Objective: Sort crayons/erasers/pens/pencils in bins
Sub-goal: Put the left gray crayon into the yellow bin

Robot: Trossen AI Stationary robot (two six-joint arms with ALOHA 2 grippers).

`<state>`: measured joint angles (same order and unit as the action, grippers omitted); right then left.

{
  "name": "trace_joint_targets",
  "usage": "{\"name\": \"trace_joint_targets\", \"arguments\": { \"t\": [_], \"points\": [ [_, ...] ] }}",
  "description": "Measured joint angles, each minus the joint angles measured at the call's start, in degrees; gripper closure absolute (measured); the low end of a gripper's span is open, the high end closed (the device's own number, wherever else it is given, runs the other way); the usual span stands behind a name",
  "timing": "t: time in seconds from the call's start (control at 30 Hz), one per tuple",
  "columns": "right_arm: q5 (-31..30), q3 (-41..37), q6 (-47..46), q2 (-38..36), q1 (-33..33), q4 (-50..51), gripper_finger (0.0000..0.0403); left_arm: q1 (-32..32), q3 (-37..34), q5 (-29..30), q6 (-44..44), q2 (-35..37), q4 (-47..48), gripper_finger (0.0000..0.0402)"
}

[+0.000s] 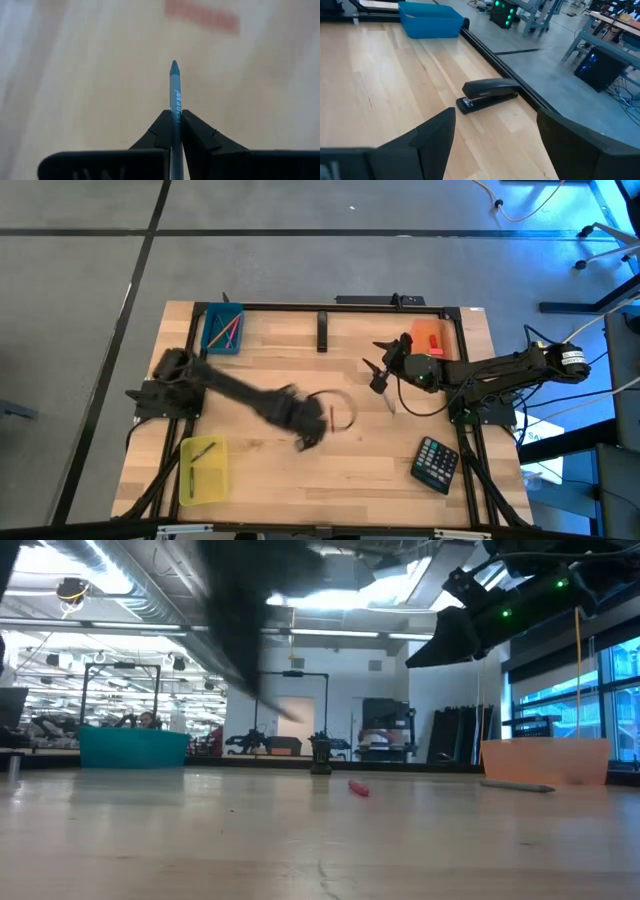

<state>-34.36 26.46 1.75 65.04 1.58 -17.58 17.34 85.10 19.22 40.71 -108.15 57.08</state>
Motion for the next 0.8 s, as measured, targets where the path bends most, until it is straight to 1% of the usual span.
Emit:
{"name": "trace_joint_targets", "arguments": {
  "t": [0.1,0.2,0.3,0.4,0.53,0.63,0.67,0.8],
  "points": [
    [0.81,0.0,-0.01,0.0,0.0,-0.17,0.0122,7.37,0.01,-1.36,15.47,3.65,9.82,0.0375],
    [0.89,0.0,-0.03,0.0,0.0,-0.46,0.0122,14.96,0.04,-4.57,29.06,6.62,17.38,0.0375],
    [1.04,0.0,-0.09,0.0,-0.02,-0.44,0.0122,23.52,0.04,-8.62,38.87,8.32,20.2,0.0381],
    [1.57,0.0,-0.53,0.0,-0.02,-0.32,0.0122,32.3,0.04,-12.48,46.49,8.77,20.43,0.0386],
    [3.01,0.0,-1.5,0.0,-0.02,-0.77,0.0122,41.21,0.04,-12.79,60.04,8.77,21.92,0.0381],
    [3.03,0.0,-1.5,0.0,-0.02,-1.22,0.0122,46.22,0.04,-12.65,70.77,8.76,27.04,0.0378],
    [3.03,0.0,-1.5,0.0,-0.02,-1.37,0.0122,47.46,-0.09,-12.89,72.71,8.73,28.29,0.0378],
    [3.03,0.0,-1.54,0.0,-0.02,-1.47,0.0122,48.94,-2.34,-14.25,73.06,8.64,28.13,0.038]
  ]
}}
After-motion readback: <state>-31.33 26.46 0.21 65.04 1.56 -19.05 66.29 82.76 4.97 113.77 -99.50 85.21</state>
